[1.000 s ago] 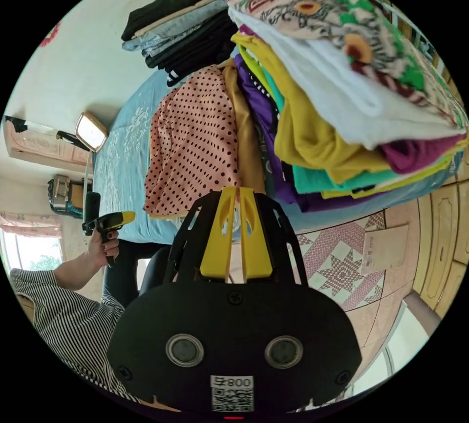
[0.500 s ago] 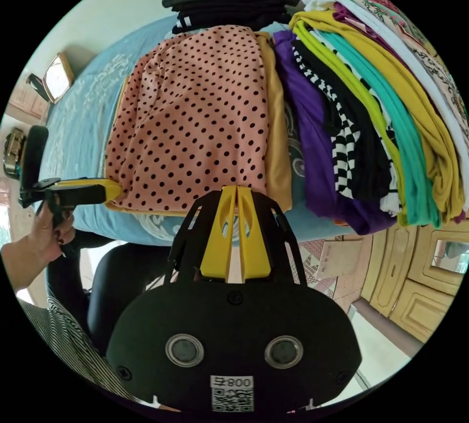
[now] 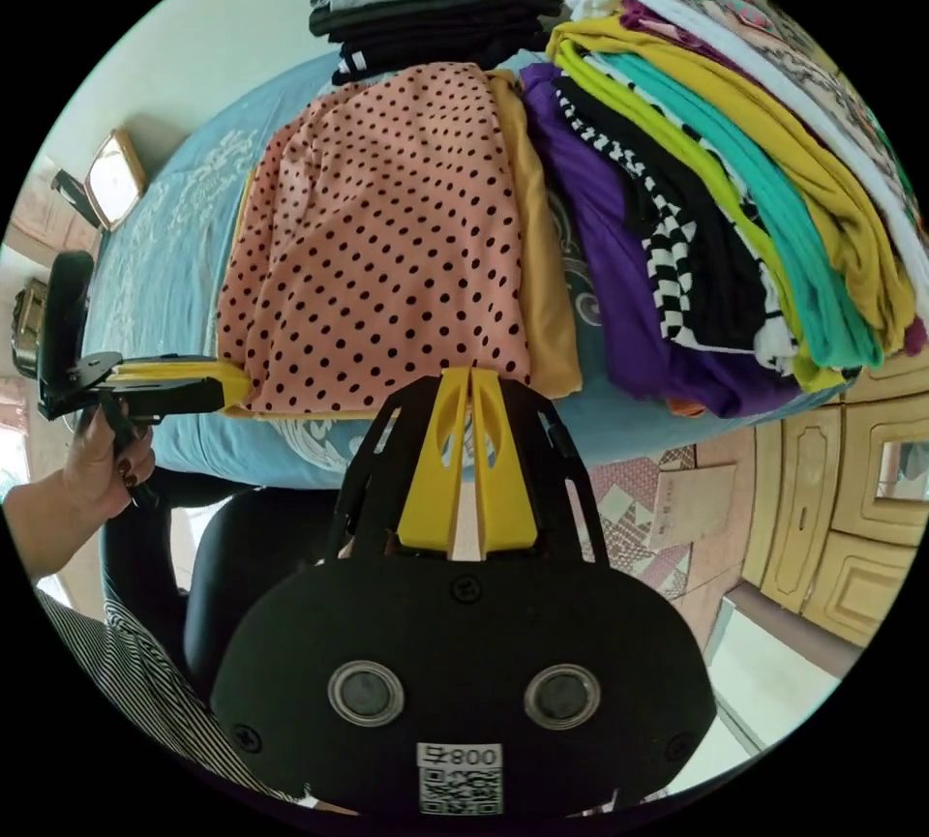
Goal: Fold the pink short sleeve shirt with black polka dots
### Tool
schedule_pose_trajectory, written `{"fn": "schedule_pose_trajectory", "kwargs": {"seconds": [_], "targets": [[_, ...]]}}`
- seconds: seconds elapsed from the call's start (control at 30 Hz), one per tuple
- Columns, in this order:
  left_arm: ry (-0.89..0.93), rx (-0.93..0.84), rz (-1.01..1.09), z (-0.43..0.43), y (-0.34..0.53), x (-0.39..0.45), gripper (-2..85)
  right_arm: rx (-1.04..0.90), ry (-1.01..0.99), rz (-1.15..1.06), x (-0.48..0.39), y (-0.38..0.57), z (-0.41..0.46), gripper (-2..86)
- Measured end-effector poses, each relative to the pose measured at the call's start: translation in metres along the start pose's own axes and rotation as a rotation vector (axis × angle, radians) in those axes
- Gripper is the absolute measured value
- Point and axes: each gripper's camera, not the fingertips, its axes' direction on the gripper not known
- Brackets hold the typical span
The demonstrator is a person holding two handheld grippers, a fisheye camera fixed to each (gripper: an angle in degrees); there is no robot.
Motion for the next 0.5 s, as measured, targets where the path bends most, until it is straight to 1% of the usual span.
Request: {"fn": "schedule_pose_trajectory", "kwargs": {"seconds": [0.1, 0.27, 0.33, 0.4, 0.5], "targets": [[0.045, 0.078, 0.006, -0.018, 0.007, 0.001, 0.3, 0.064, -0.028, 0.045, 0.014, -0.004, -0.019, 0.3], [0.097, 0.155, 0.105, -0.049, 0.033, 0.007, 1.0, 0.279, -0.014, -0.001, 0.031, -0.014, -0.085, 0.8], [0.111, 0.158, 0.119, -0.056, 0.046, 0.004, 1.3, 0.391, 0.046, -0.016, 0.044, -0.027, -0.119, 1.5], [0.127, 0.155, 0.126, -0.063, 0.064, -0.002, 1.7, 0.448, 0.101, -0.028, 0.056, -0.044, -0.139, 2.2], [0.14, 0.146, 0.12, -0.07, 0.087, -0.013, 2.3, 0.476, 0.159, -0.007, 0.085, -0.084, -0.161, 4.6]]}}
